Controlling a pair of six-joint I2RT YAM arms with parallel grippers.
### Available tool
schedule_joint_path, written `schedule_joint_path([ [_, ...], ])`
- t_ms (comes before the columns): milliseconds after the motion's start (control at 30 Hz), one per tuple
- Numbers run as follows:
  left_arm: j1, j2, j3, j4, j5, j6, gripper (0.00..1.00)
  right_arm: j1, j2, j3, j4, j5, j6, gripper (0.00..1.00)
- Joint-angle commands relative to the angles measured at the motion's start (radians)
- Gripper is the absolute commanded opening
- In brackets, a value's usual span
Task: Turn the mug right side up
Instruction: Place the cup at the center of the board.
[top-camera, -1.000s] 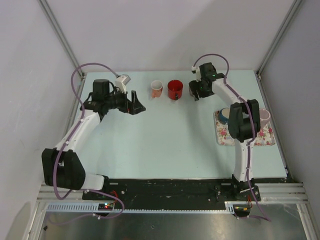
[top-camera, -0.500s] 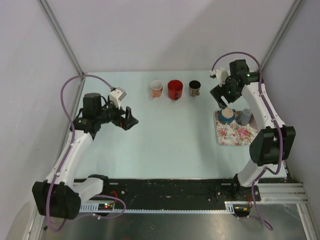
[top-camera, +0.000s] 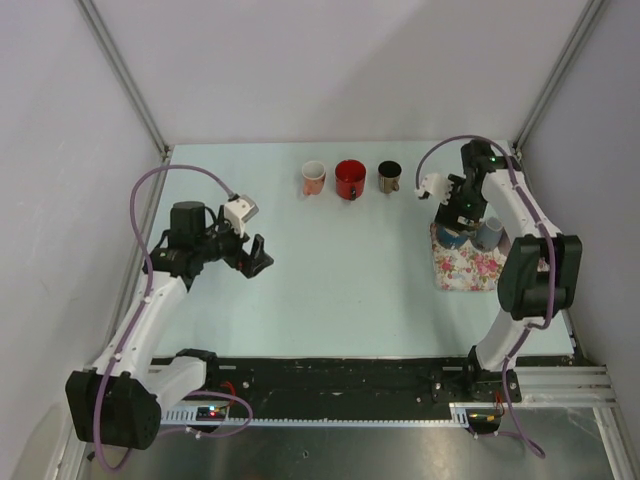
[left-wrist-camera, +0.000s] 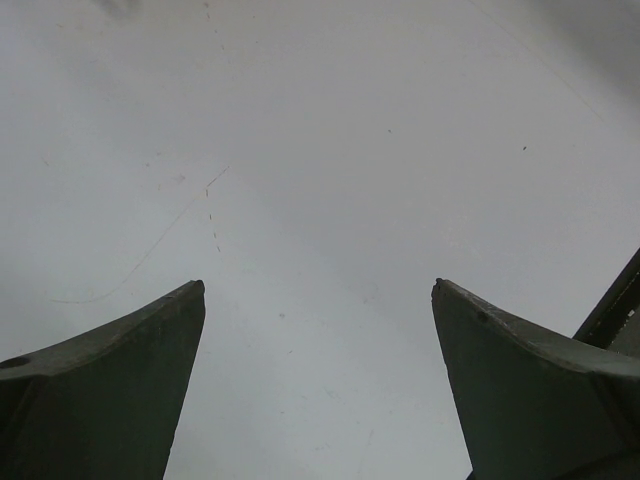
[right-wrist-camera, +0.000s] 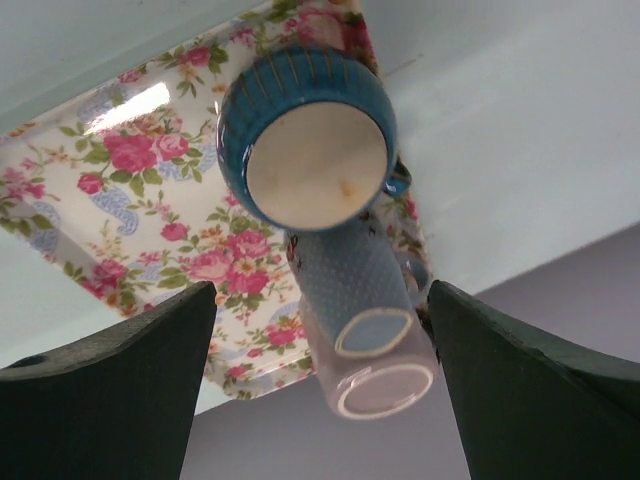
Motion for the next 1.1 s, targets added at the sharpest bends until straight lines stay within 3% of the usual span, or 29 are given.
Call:
schedule_joint_path([
  [0,0.007,0.012,-0.019,0.015,-0.018,0.064,0.98,0.008,0.115,0.051,0.019,-0.008,-0.141,0.92],
  [533,0.014,0.044,-0.039,0.015,-0.056,0.094,0.98,0.008,0.284,0.092,-0.043,-0.034,-0.300,0.92],
  [700,0.018,0.052,-0.042,0.014,-0.057,0.094,0.98,0.005,0.294,0.073,-0.030,-0.044,-0.296,0.87],
  [967,0.024,0.050,-0.047,0.014,-0.043,0.087,0.98,0.023,0.293,0.053,0.004,-0.039,-0.255,0.66],
  [1067,0.029,0.048,-0.049,0.015,-0.037,0.086,0.98,0.035,0.294,0.037,0.035,-0.019,-0.232,0.72],
])
